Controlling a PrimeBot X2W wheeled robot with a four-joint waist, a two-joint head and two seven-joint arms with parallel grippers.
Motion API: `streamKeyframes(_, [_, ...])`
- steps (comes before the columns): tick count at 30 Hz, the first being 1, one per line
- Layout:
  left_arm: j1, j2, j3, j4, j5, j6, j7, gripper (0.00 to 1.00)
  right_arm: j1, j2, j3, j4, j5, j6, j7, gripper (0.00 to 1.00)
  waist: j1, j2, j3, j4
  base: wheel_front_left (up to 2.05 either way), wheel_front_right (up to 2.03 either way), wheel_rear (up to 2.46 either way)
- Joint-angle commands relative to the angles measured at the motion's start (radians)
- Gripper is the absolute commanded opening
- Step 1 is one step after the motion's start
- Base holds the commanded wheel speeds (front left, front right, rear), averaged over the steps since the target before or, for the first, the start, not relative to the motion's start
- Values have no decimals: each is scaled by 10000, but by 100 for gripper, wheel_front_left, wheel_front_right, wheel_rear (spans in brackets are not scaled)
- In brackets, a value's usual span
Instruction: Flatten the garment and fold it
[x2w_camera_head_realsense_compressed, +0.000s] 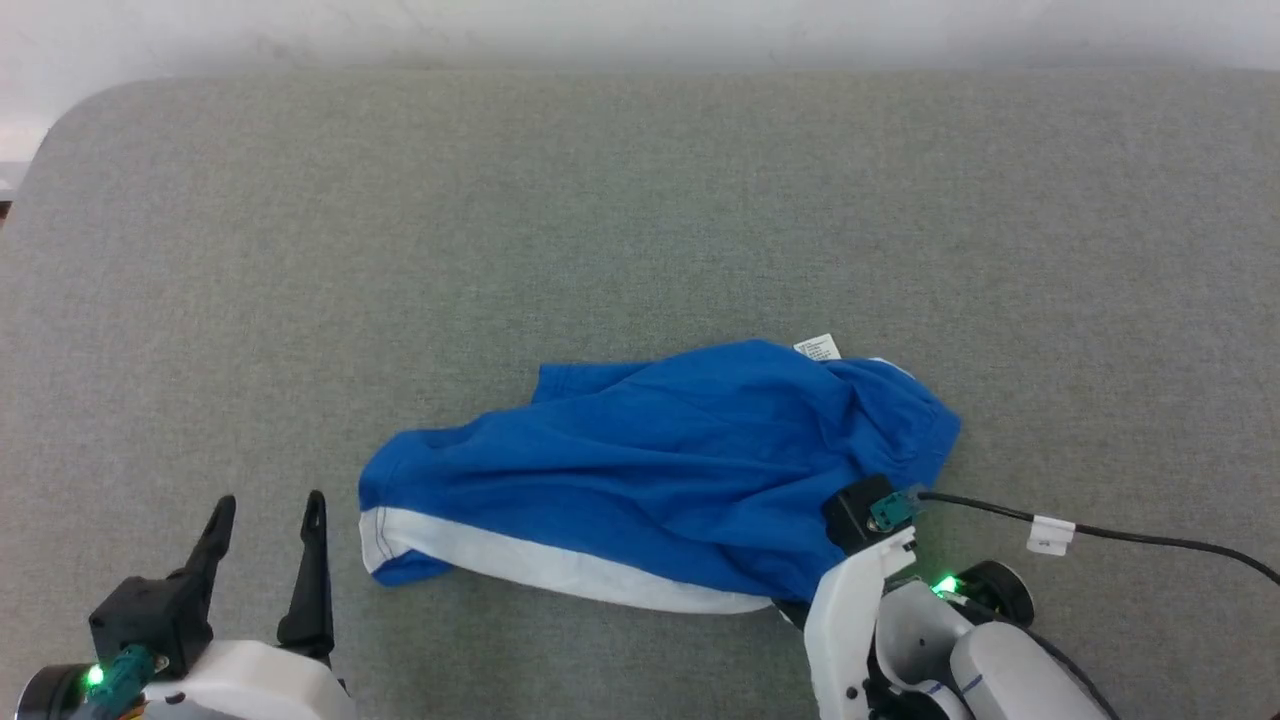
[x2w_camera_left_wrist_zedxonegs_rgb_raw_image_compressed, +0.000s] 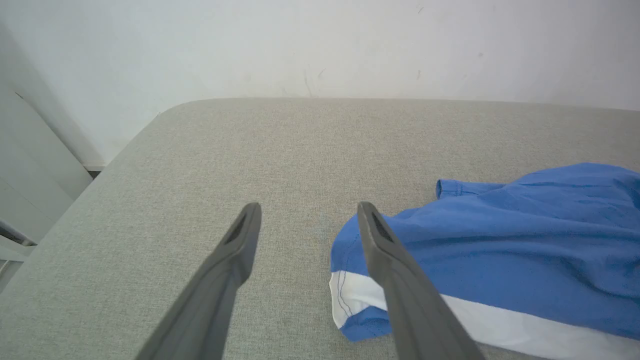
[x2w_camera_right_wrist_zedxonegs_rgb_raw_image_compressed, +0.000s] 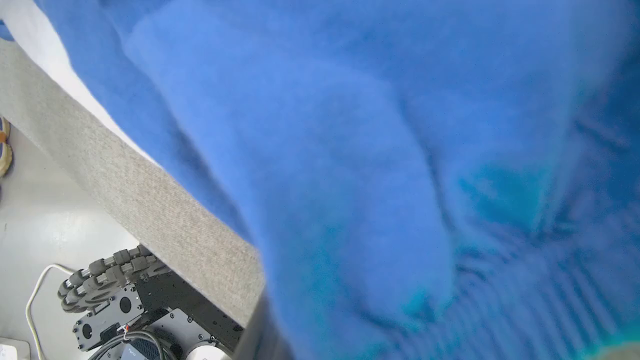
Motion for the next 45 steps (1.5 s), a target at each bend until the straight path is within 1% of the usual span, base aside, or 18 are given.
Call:
streamKeyframes(1, [-75,59,-10,52,-51,-68,53,100,249,108,176,398,59,-15,61,0,-1,-2,-93,-31,0,0,0])
streamKeyframes(6, [-4,280,-93,277,-473,-279,901,100,485,-27,-42,-486,337,-15,-140,0,-1,-2,-472,-128,0,0,0])
streamKeyframes(12, [-335,686,-529,1079,-1278,-1040,2542,100,1215,-339,-272,-2071,339,-15,295,0,-1,-2,-672,-314,0,0,0])
streamKeyframes(17, [-1131,778,-906,1940,-1774,-1646,3565,100,1646,-355,-376,-3165,229,-15,751,0,-1,-2,-529,-536,0,0,0])
streamKeyframes(22, [-2021,724,-1380,2855,-1959,-2133,4359,100,1735,-299,-396,-3699,217,-15,1020,0,-1,-2,-265,-752,0,0,0])
streamKeyframes(27, [-2596,626,-2028,3984,-2091,-2604,5376,100,1701,-266,-332,-3881,231,-15,1077,0,-1,-2,-57,-932,0,0,0])
streamKeyframes(28, [-2643,612,-2205,4197,-2143,-2744,5661,81,1705,-265,-332,-3901,232,-15,1074,0,-1,-2,-31,-953,0,0,0])
streamKeyframes(29, [-2673,599,-2365,4365,-2198,-2884,5911,27,1701,-275,-334,-3926,217,-15,1064,0,-1,-2,4,-983,0,0,0])
streamKeyframes(30, [-2679,572,-2521,4502,-2274,-3019,6166,0,1705,-284,-348,-3938,214,-15,1057,0,-1,-2,18,-1001,0,0,0])
streamKeyframes(33, [-2697,477,-2735,4658,-2428,-3200,6503,0,1717,-315,-425,-4011,208,-15,1012,0,-1,-2,51,-1002,0,0,0])
streamKeyframes(36, [-2730,366,-2684,4696,-2455,-3193,6239,0,1746,-350,-526,-4087,235,-15,987,0,-1,-2,-9,-934,0,0,0])
streamKeyframes(41, [-2719,409,-2355,4327,-2286,-2927,5445,0,1785,-463,-700,-4290,317,-15,826,0,-1,-2,-381,-829,0,0,0])
streamKeyframes(45, [-2759,813,-1895,3135,-2040,-2563,5022,0,1632,-500,-1080,-4562,375,-15,721,0,-1,-2,-868,-750,0,0,0])
